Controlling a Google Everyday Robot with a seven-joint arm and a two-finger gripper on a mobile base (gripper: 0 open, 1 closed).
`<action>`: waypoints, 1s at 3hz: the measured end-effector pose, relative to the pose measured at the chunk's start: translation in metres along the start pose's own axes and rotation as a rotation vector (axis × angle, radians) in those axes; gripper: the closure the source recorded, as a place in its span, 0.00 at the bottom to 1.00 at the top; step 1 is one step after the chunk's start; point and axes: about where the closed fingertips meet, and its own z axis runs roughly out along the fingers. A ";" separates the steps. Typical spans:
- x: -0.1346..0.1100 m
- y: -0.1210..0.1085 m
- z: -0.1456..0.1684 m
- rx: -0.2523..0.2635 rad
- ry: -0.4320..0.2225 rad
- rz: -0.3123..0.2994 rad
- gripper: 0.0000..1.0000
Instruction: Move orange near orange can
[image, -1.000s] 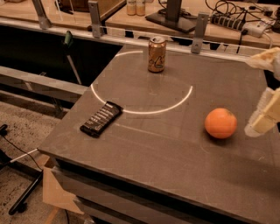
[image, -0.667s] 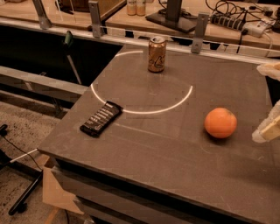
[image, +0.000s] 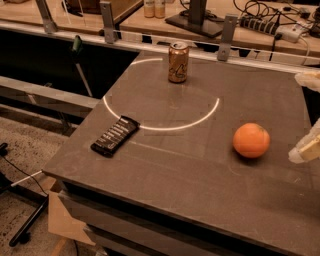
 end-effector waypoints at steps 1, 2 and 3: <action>0.008 0.009 0.020 -0.040 -0.001 0.018 0.00; 0.017 0.019 0.046 -0.090 -0.001 0.048 0.00; 0.025 0.024 0.069 -0.132 -0.002 0.075 0.00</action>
Offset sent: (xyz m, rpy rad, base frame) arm 0.0036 0.0339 -0.0878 0.0702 0.1720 0.0349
